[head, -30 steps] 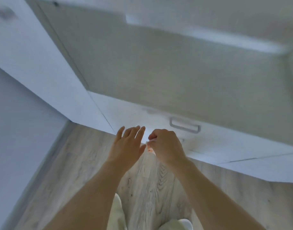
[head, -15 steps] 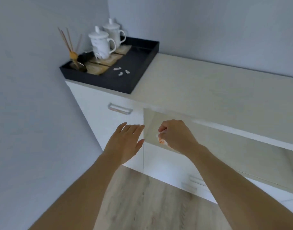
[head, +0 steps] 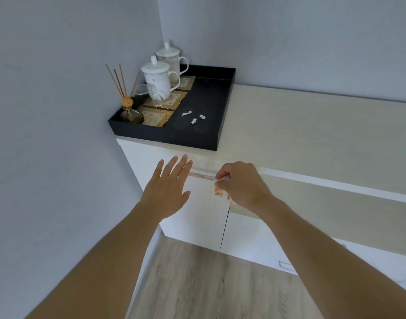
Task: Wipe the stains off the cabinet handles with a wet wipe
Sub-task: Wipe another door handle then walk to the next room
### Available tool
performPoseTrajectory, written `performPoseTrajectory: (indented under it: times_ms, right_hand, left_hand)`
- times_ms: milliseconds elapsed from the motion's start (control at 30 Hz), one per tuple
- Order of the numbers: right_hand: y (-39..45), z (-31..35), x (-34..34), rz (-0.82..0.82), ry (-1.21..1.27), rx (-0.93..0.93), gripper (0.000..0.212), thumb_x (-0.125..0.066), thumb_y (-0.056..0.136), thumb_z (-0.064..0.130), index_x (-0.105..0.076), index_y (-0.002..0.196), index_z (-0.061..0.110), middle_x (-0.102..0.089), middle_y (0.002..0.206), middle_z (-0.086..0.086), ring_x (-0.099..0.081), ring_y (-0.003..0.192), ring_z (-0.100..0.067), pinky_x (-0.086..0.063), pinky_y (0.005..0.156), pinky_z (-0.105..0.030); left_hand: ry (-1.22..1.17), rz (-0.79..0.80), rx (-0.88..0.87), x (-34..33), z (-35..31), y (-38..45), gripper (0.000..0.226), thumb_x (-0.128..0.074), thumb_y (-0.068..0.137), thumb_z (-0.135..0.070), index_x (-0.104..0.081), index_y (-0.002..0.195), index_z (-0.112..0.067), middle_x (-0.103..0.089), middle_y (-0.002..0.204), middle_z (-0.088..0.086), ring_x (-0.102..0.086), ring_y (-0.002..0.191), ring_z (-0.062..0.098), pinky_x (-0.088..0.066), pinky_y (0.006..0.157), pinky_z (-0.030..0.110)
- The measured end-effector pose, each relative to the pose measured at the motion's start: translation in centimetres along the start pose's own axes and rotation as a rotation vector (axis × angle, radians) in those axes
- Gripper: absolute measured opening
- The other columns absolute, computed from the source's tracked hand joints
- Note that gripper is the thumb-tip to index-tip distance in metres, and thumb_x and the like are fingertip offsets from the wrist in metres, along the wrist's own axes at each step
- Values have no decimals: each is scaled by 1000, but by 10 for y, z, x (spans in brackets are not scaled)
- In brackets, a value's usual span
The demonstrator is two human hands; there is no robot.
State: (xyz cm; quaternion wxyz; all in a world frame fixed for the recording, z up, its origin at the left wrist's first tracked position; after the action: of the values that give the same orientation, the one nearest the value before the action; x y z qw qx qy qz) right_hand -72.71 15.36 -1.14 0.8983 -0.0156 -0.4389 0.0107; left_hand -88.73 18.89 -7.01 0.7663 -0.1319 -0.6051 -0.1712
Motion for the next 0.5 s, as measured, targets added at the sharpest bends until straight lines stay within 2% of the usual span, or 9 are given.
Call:
performPoseTrajectory:
  times_ms: [133, 333, 433, 500]
  right_hand:
    - [19, -11, -15, 12, 31, -11, 14, -64, 87, 15, -70, 99, 13, -67, 100, -4, -61, 82, -18, -54, 76, -27]
    - [39, -24, -29, 10, 78, -40, 10, -66, 85, 15, -71, 94, 16, -66, 94, 1, -60, 75, -14, -52, 68, -26]
    - [45, -20, -36, -14, 108, -63, 11, -65, 84, 13, -71, 93, 16, -63, 88, 5, -61, 68, -11, -57, 68, -31]
    - [46, -15, -43, -25, 107, -74, 11, -65, 85, 13, -70, 94, 16, -60, 84, 8, -59, 67, -7, -57, 69, -29]
  left_hand:
    - [8, 37, 22, -27, 4, 19, 75, -23, 95, -60, 14, 150, -23, 25, 155, 2, 19, 143, 26, 16, 111, 44]
    - [-17, 38, -1, -58, 24, 23, 75, -25, 94, -61, 15, 149, -29, 33, 148, -2, 20, 143, 25, 15, 112, 46]
    - [-78, -36, -53, -57, 32, 24, 73, -33, 92, -59, 6, 148, -34, 23, 152, -1, 19, 143, 26, 15, 112, 47]
    - [-90, -68, -102, -57, 35, 24, 71, -37, 92, -58, 2, 147, -34, 18, 154, -1, 17, 143, 26, 14, 112, 48]
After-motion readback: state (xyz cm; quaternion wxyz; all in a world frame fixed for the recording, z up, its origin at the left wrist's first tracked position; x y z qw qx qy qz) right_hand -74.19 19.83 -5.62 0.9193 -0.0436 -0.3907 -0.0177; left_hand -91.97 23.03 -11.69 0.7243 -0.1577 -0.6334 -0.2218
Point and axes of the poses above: each hand's wrist, its own y-axis towards the middle knuckle, its own x-axis out of the back of the hand, z = x × y, the point moved 7 cm from there along y, towards the middle knuckle
